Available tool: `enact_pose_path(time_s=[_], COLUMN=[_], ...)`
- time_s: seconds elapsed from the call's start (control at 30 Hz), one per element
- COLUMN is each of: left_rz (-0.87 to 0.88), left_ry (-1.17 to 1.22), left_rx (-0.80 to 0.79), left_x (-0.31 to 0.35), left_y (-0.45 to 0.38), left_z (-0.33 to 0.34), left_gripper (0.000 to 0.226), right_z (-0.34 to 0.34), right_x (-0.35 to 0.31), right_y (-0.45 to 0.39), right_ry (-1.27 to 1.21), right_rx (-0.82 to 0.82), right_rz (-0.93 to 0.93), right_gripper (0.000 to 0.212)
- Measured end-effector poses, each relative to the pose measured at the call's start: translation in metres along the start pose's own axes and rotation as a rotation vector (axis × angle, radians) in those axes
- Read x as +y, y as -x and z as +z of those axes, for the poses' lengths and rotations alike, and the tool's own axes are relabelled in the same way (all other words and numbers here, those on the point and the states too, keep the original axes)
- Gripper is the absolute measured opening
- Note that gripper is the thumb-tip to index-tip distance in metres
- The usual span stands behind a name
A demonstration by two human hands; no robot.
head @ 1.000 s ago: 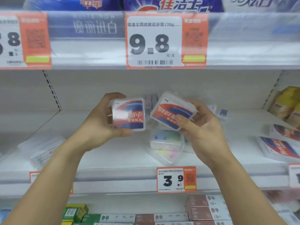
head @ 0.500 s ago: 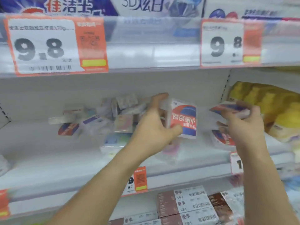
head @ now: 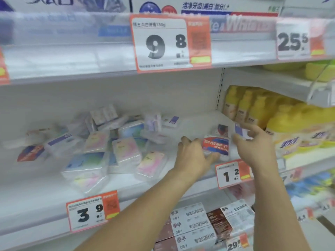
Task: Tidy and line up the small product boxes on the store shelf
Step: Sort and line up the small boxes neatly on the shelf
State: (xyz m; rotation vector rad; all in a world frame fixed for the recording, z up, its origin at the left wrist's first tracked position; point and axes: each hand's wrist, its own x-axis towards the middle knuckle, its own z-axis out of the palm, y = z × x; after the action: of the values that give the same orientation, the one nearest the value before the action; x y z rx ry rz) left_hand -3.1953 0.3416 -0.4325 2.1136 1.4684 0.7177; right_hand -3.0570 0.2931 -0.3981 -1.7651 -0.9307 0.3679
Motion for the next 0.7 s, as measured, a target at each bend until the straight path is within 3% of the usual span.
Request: enact_pose_path(time_s=[0.1,0.23,0.37,0.43,0.53,0.63,0.7], left_rz=[-0.010,0.004,0.172,0.254,0.235,0.101,0.092], left_ry=[-0.113,-0.092,-0.259,-0.341,-0.482,-0.595,-0.591], left_rx=[-0.043,-0.133,0.045,0.155,0.143,-0.095,-0.162], left_x=[0.008,0.019,0.001,-0.021,-0.063,-0.105,-0.127], left_y=[0.000,0.004,0.022,0.034,0.050,0.061,0.066], left_z=[0.005,-0.009,-0.059,-0.093,-0.143,-0.173,-0.179], left_gripper=[0.051,0.050,0.043,0.036,0.052,0.081,0.084], right_z=[-0.004,-0.005,0.007,0.025,0.062,0.095,0.111], right_x=[0.003,0.002,-0.012,-0.028,-0.045,-0.053,-0.057], right_y=[-0.001,-0.001,0.008,0.019,0.038,0.056,0.066], right_ry=[0.110,0.183,0.089,0.008,-0.003,0.073,0.098], right_rx=[-0.101,-0.167,-0.013,-0.027,-0.283,-0.516,-0.589], right_rz=[-0.008,0.001,-0.155,-0.267,-0.420,-0.498,-0.492], right_gripper=[0.052,0.041,0.023,0.016,0.014,0.028,0.043])
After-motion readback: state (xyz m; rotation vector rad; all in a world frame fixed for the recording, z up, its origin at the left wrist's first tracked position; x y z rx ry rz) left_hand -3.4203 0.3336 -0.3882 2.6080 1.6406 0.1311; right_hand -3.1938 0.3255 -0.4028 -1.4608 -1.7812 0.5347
